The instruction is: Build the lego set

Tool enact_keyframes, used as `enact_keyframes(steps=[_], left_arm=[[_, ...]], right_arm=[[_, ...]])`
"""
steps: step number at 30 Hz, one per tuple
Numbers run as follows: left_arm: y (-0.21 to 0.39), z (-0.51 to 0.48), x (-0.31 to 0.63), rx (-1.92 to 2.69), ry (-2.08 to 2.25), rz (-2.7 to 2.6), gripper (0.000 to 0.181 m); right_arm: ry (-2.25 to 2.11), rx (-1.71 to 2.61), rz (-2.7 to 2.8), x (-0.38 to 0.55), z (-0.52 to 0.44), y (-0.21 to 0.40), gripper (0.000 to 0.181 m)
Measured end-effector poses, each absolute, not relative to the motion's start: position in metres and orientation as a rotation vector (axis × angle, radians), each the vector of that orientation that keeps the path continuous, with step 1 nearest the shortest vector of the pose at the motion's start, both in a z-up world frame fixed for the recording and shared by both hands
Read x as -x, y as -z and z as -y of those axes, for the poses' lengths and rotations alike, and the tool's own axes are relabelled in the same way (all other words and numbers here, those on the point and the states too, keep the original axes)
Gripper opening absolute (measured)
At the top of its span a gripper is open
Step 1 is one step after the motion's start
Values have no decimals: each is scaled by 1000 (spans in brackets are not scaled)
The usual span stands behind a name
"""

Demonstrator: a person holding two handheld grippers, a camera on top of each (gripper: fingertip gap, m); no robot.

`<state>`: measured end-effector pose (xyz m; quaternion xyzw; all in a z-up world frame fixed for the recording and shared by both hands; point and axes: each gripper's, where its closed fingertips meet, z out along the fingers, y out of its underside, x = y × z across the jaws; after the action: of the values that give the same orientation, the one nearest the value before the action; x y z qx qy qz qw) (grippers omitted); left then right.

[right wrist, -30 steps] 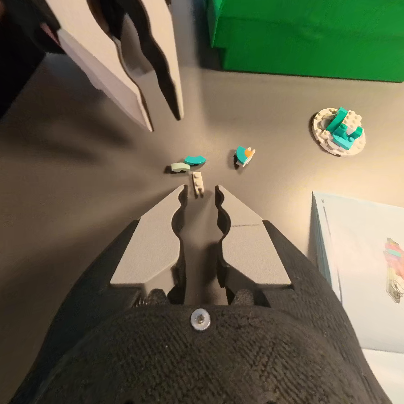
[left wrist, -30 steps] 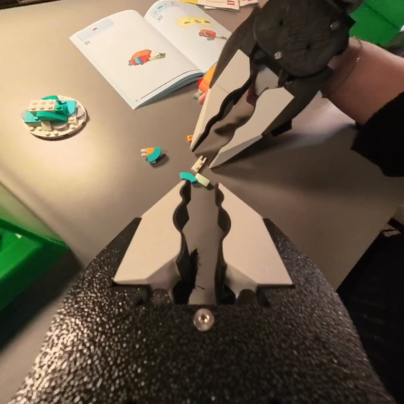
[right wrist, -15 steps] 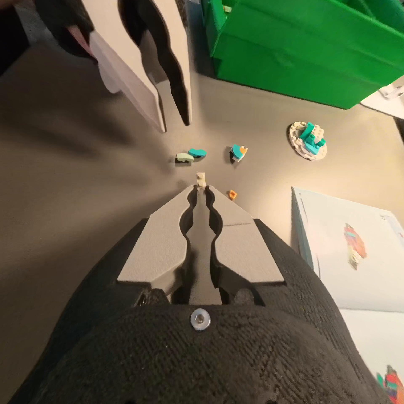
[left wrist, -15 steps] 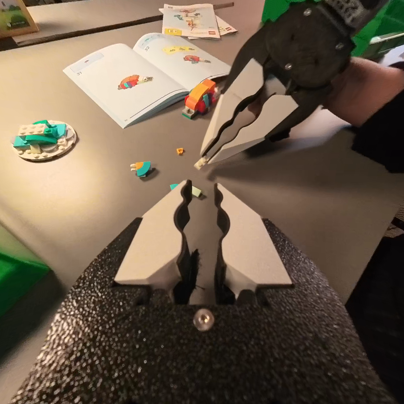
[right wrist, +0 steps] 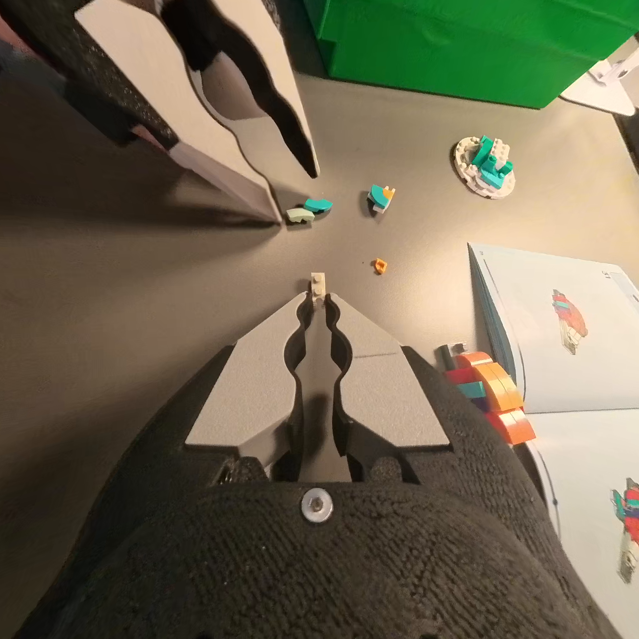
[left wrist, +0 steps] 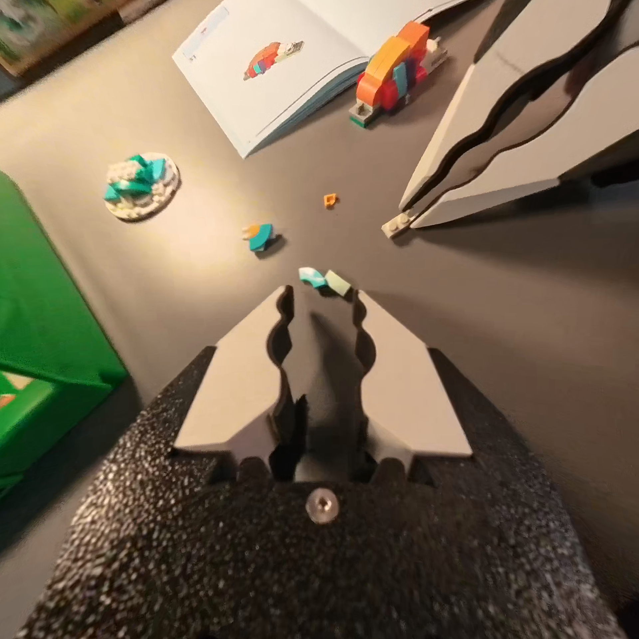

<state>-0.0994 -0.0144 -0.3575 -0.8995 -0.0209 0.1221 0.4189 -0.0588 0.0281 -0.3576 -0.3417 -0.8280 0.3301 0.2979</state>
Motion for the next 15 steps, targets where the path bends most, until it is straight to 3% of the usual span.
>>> enact_keyframes(steps=[1,5,15], left_arm=[[355,13,101,2248,-358,34,27],[350,7,86,2211,-339,-28,13],[359,4,88,2272,-361,-34,10]], right_arm=[[-881,923,2201,59,-29,358,6],[-893,949,2206,58,-29,358,6],[-904,949,2215,56,-28,359,6]])
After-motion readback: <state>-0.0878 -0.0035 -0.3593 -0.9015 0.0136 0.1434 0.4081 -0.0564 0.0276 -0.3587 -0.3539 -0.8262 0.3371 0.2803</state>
